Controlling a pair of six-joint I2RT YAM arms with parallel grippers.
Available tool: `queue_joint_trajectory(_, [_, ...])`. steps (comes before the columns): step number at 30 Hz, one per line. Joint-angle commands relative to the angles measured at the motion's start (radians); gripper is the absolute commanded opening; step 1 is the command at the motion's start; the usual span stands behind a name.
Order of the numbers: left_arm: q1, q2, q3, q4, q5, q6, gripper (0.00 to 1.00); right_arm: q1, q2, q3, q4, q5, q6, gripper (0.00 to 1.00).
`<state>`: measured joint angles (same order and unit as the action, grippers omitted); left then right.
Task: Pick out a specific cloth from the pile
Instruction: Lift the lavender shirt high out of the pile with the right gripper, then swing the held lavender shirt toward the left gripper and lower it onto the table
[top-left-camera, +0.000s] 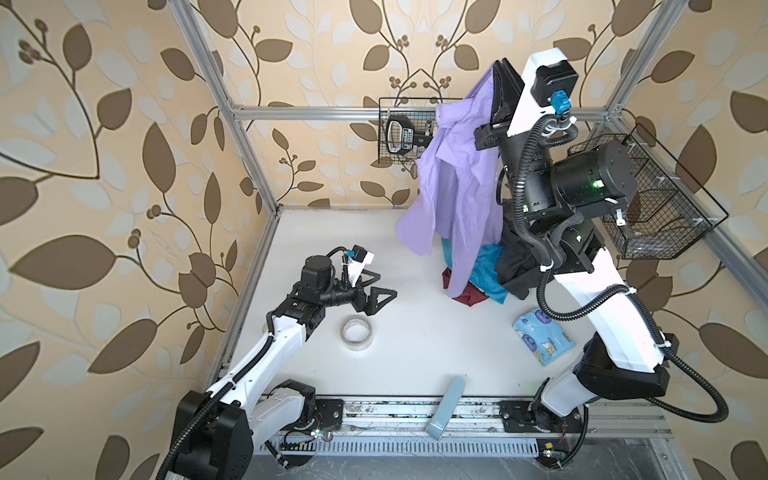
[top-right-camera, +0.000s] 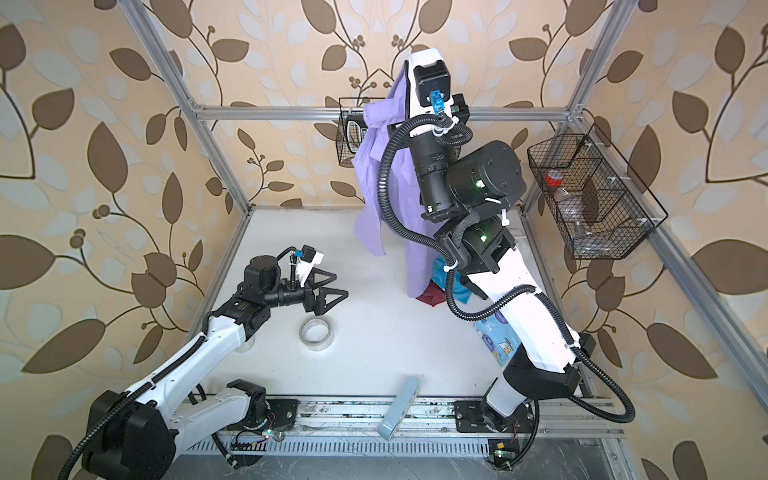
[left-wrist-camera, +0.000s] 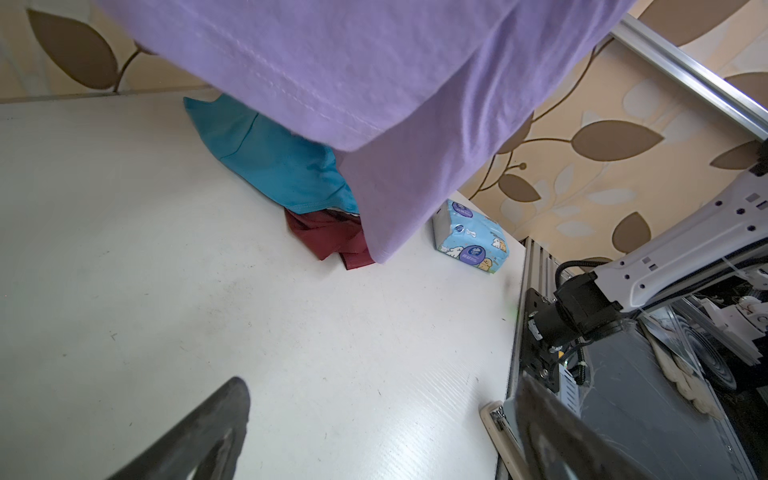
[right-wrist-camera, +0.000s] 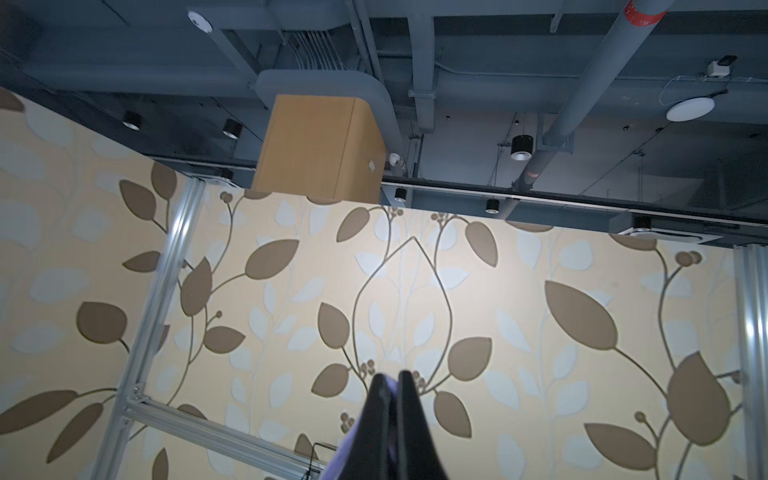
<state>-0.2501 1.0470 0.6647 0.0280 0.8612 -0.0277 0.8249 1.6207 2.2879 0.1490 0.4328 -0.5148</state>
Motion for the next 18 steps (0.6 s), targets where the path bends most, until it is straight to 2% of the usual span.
queue_joint_trajectory(1, [-0.007,-0.025,-0.009,0.026,0.021,0.022,0.99,0.011,0.016,0.079,0.094,-0.156,0.103,0.0])
queue_joint_trajectory(9, [-0.008,-0.033,-0.011,0.024,0.021,0.025,0.99,0.014,0.063,0.109,0.178,-0.255,0.16,0.0])
queue_joint_trajectory(18, [-0.008,-0.047,-0.017,0.024,0.026,0.03,0.99,0.014,0.158,0.102,0.187,-0.276,0.196,0.0])
